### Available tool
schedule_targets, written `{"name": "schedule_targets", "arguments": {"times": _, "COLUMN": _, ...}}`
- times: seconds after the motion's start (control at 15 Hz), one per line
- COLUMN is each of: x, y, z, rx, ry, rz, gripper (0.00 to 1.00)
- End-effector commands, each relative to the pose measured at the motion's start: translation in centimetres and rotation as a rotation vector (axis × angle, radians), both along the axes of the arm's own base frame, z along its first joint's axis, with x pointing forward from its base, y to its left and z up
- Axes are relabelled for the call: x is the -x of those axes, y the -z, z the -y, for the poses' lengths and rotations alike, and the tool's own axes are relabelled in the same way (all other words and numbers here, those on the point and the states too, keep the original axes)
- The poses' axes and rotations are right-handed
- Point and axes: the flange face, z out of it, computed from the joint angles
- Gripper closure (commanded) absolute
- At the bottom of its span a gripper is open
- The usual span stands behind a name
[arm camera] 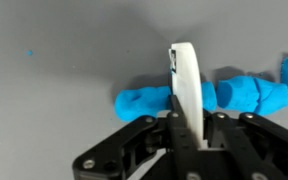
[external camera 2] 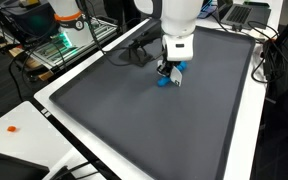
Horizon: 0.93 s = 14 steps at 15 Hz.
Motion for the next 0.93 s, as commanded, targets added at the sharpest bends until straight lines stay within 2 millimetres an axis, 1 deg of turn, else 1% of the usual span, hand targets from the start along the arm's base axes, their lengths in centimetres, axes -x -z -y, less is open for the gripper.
{"name": "schedule_targets", "arguments": {"times": 0.0, "x": 1.2, "y": 1.2, "z": -0.6, "rx": -0.015, "ry": 0.026, "rz": -0.085, "gripper": 0.98}}
{"name": "schedule_targets", "arguments": {"times": 0.2, "x": 1.2, "y": 1.0, "z": -0.9, "rx": -0.026, "ry": 0.036, "rz": -0.097, "gripper": 0.98}}
{"name": "schedule_targets", "arguments": {"times": 0.47, "x": 1.2, "y": 0.2, "z": -1.0, "rx": -0.034, "ry": 0.039, "rz": -0.097, "gripper": 0.98}}
{"name": "schedule_targets", "arguments": {"times": 0.67, "x": 1.4, "y": -0.4, "z": -0.5, "rx": -0.025, "ry": 0.048, "rz": -0.102, "gripper": 0.98}}
{"name": "schedule_targets", "arguments": {"times": 0.87, "x": 1.5, "y": -1.5, "z": 0.0, "rx": -0.032, "ry": 0.058, "rz": -0.097, "gripper": 0.98}}
